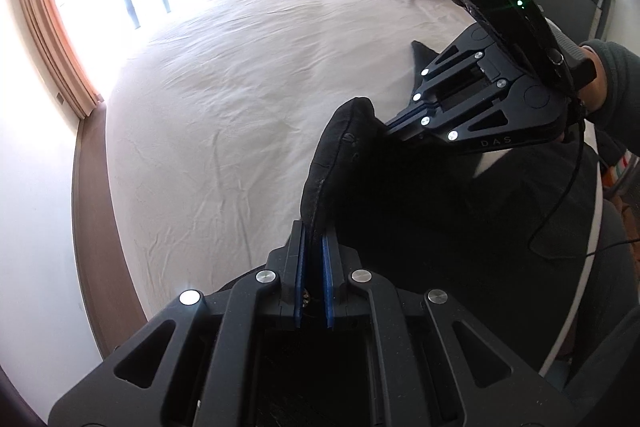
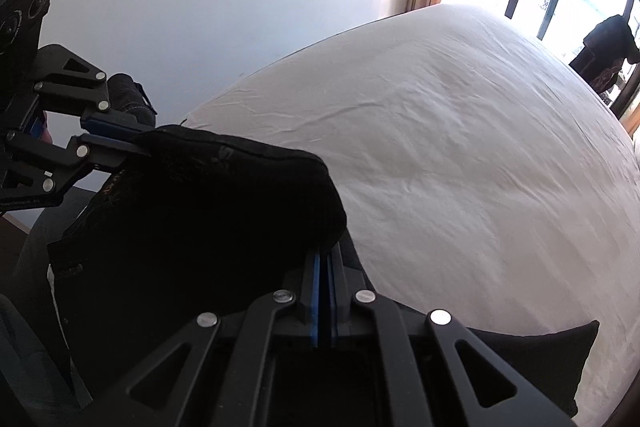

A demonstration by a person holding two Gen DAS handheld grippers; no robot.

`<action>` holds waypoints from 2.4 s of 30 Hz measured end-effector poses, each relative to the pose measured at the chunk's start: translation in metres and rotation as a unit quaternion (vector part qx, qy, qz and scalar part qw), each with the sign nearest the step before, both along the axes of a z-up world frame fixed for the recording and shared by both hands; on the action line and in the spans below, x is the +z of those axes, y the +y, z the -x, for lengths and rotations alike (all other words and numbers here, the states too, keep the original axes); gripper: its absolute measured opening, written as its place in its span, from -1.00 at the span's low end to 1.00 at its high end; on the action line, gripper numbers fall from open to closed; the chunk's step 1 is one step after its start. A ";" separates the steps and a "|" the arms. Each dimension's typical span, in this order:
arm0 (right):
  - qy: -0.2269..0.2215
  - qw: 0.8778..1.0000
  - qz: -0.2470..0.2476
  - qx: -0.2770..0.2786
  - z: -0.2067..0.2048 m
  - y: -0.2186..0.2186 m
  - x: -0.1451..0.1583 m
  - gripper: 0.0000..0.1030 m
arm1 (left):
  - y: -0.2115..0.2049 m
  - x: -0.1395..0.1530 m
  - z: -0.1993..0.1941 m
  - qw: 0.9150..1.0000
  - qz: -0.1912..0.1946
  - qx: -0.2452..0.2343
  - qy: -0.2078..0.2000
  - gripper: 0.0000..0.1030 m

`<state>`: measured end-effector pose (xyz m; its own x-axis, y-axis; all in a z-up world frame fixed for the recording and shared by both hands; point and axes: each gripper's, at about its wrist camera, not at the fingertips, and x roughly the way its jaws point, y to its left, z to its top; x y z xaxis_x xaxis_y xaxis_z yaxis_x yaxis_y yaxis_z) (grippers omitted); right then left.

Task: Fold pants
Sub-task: 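Lift the jeans waistband with both tools and fold it over toward the legs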

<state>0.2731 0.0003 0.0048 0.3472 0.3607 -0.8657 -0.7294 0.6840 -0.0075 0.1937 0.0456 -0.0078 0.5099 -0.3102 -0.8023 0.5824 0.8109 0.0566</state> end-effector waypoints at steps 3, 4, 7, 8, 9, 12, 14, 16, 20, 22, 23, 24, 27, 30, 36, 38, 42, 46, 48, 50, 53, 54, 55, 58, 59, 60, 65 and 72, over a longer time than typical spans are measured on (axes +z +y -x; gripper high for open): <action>0.001 1.000 -0.010 0.000 0.024 0.000 0.003 -0.92 | -0.002 -0.001 0.021 1.000 0.000 -0.004 0.002 -0.88; 0.001 1.000 -0.014 -0.002 0.031 -0.001 0.004 -0.92 | -0.003 -0.001 0.027 1.000 0.001 -0.005 0.004 -0.88; -0.006 1.000 -0.024 -0.009 0.054 -0.009 0.009 -0.92 | -0.001 -0.005 0.052 1.000 0.003 -0.004 0.008 -0.88; -0.010 1.000 -0.024 -0.010 0.065 -0.012 0.011 -0.92 | -0.001 -0.005 0.058 1.000 0.003 -0.003 0.010 -0.88; -0.015 1.000 -0.024 -0.012 0.073 -0.014 0.012 -0.92 | -0.001 -0.008 0.067 1.000 0.001 -0.004 0.012 -0.88; -0.025 0.999 -0.020 -0.015 0.101 -0.023 0.014 -0.92 | 0.001 -0.015 0.090 1.000 -0.010 -0.008 0.016 -0.88; -0.030 0.999 -0.013 -0.017 0.122 -0.028 0.012 -0.92 | 0.002 -0.022 0.104 1.000 -0.016 -0.011 0.023 -0.88; -0.034 0.999 0.000 -0.013 0.143 -0.030 0.006 -0.92 | 0.005 -0.028 0.118 0.999 -0.017 -0.015 0.031 -0.89; -0.030 0.999 0.003 -0.012 0.180 -0.037 -0.006 -0.92 | -0.001 -0.038 0.141 0.998 -0.026 -0.030 0.040 -0.88; -0.032 0.999 0.008 -0.014 0.195 -0.037 -0.013 -0.92 | -0.005 -0.041 0.152 0.998 -0.032 -0.039 0.041 -0.88; -0.034 0.999 0.012 -0.016 0.203 -0.037 -0.016 -0.92 | -0.007 -0.044 0.160 0.997 -0.042 -0.047 0.042 -0.88; -0.035 0.999 0.014 -0.016 0.209 -0.037 -0.019 -0.92 | -0.010 -0.047 0.161 0.997 -0.048 -0.052 0.043 -0.88; -0.035 0.999 0.022 -0.014 0.228 -0.033 -0.028 -0.92 | -0.014 -0.057 0.175 0.994 -0.066 -0.071 0.048 -0.88; -0.036 0.999 0.035 -0.010 0.244 -0.027 -0.038 -0.92 | -0.016 -0.067 0.190 0.991 -0.076 -0.092 0.052 -0.88; -0.036 0.998 0.050 -0.011 0.271 -0.018 -0.059 -0.92 | -0.014 -0.082 0.208 0.987 -0.094 -0.121 0.052 -0.88; -0.042 0.997 0.064 -0.005 0.278 -0.013 -0.066 -0.92 | -0.011 -0.081 0.206 0.987 -0.091 -0.122 0.055 -0.88; -0.058 0.993 0.101 0.011 0.290 -0.003 -0.078 -0.92 | -0.013 -0.083 0.210 0.983 -0.105 -0.145 0.050 -0.88; -0.059 0.992 0.109 0.014 0.296 0.000 -0.085 -0.91 | -0.009 -0.084 0.211 0.978 -0.119 -0.163 0.048 -0.88; -0.060 0.992 0.114 0.016 0.299 0.002 -0.089 -0.91 | -0.010 -0.085 0.209 0.977 -0.121 -0.166 0.048 -0.88; -0.064 0.990 0.124 0.021 0.306 0.003 -0.095 -0.91 | -0.010 -0.084 0.209 0.977 -0.121 -0.170 0.048 -0.88; -0.068 0.988 0.136 0.028 0.310 0.004 -0.100 -0.91 | -0.013 -0.084 0.213 0.975 -0.119 -0.180 0.048 -0.88; -0.067 0.988 0.137 0.028 0.310 0.004 -0.101 -0.91 | -0.012 -0.083 0.216 0.975 -0.117 -0.184 0.048 -0.88; -0.067 0.988 0.137 0.027 0.310 0.003 -0.102 -0.91 | -0.014 -0.084 0.216 0.975 -0.117 -0.185 0.047 -0.88; -0.064 0.989 0.133 0.022 0.313 0.002 -0.102 -0.91 | -0.016 -0.088 0.215 0.974 -0.121 -0.186 0.046 -0.88; -0.064 0.989 0.134 0.022 0.313 0.004 -0.102 -0.91 | -0.014 -0.090 0.216 0.974 -0.122 -0.186 0.045 -0.88; -0.062 0.989 0.135 0.023 0.311 0.005 -0.102 -0.91 | -0.013 -0.092 0.217 0.974 -0.123 -0.187 0.045 -0.88; -0.065 0.987 0.147 0.030 0.317 0.003 -0.108 -0.91 | -0.009 -0.092 0.212 0.975 -0.115 -0.184 0.049 -0.86; -0.073 0.984 0.158 0.033 0.322 0.002 -0.115 -0.90 | -0.003 -0.089 0.209 0.978 -0.106 -0.171 0.047 -0.79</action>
